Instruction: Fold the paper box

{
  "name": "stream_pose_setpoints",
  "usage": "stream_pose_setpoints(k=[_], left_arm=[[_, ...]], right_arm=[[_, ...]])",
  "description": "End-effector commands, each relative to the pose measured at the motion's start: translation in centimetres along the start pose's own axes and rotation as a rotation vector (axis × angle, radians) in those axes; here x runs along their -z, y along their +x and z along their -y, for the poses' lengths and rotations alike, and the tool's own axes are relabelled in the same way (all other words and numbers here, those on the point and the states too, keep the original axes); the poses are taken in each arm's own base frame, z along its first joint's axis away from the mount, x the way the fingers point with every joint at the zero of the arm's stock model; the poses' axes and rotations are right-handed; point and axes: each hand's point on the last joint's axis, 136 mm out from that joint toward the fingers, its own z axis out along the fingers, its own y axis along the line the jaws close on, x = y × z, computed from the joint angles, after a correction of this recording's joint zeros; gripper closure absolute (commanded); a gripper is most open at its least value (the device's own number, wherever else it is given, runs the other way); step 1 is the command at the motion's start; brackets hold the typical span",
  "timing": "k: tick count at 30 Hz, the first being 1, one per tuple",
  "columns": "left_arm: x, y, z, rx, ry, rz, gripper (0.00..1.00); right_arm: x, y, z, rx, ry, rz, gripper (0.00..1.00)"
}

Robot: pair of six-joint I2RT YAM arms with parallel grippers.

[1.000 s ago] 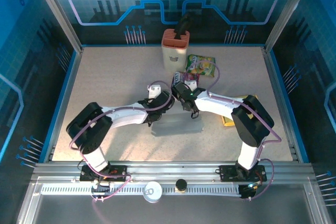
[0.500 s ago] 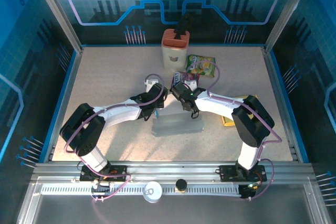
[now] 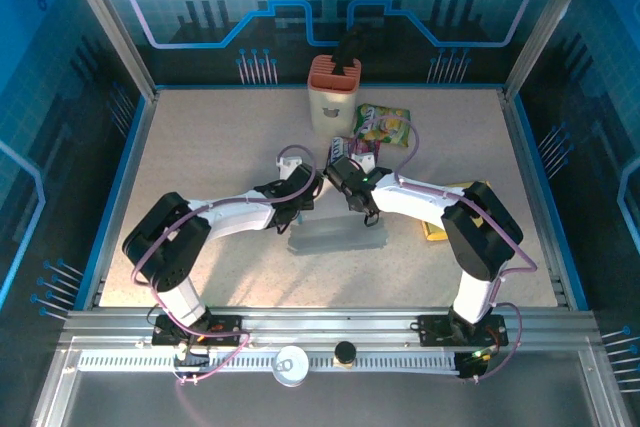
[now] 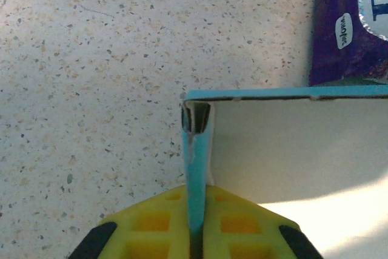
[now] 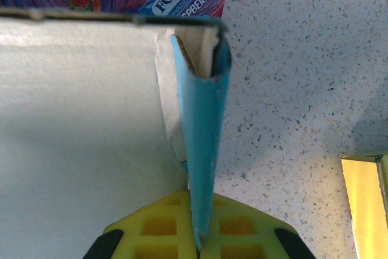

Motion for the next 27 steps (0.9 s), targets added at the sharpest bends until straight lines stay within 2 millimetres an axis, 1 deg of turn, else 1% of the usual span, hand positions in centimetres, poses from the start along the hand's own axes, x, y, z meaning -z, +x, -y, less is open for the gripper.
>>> stream_pose_setpoints(k=[1, 2, 8, 10, 13, 15, 16, 17, 18, 19, 20, 22, 23, 27], left_arm=[[-0.8, 2.3, -2.4, -0.032, -0.148, -0.045, 0.97], [-0.7, 2.4, -2.7, -0.027, -0.177, -0.042, 1.0], [0.0, 3.0, -3.8, -0.003, -0.335, -0.029, 1.0], [0.2, 3.2, -3.9, -0.012, -0.37, -0.026, 1.0], [0.0, 3.4, -3.5, -0.014, -0.351, -0.035, 1.0], [0.1, 3.4, -2.7, -0.011, -0.284, -0.036, 1.0], [0.2, 3.3, -2.2, -0.004, -0.246, -0.033, 0.93], [0.4, 3.2, -1.6, 0.001, -0.203, -0.036, 0.84], [0.6, 3.2, -1.4, 0.01, -0.179, -0.038, 0.77], [0.9, 3.1, -1.1, 0.017, -0.156, -0.041, 0.72], [1.0, 3.0, -0.8, 0.019, -0.136, -0.044, 0.69], [1.1, 3.0, -0.6, 0.02, -0.117, -0.054, 0.68], [1.1, 3.2, -0.6, 0.015, -0.124, -0.063, 0.7], [0.8, 3.5, -1.7, -0.001, -0.19, -0.068, 0.74]], right_arm=[[1.1, 0.0, 0.7, 0.002, 0.019, 0.018, 1.0], [1.1, 0.0, 0.8, 0.001, 0.02, 0.021, 1.0], [1.6, -0.3, 1.0, -0.008, 0.02, 0.042, 1.0], [1.7, -0.4, 1.1, -0.01, 0.018, 0.045, 1.0], [1.7, -0.4, 1.1, -0.008, 0.017, 0.045, 1.0], [1.6, -0.3, 1.0, -0.006, 0.016, 0.041, 1.0], [1.6, -0.3, 1.0, -0.007, 0.014, 0.041, 1.0], [1.6, -0.3, 0.9, -0.008, 0.014, 0.041, 1.0], [1.6, -0.3, 0.9, -0.011, 0.011, 0.041, 1.0], [1.6, -0.3, 0.8, -0.012, 0.009, 0.041, 1.0], [1.6, -0.3, 0.8, -0.013, 0.008, 0.04, 1.0], [1.6, -0.4, 0.7, -0.015, 0.004, 0.039, 1.0], [1.5, -0.4, 0.7, -0.015, 0.004, 0.038, 1.0], [1.8, -0.5, 0.9, -0.015, 0.006, 0.044, 1.0]])
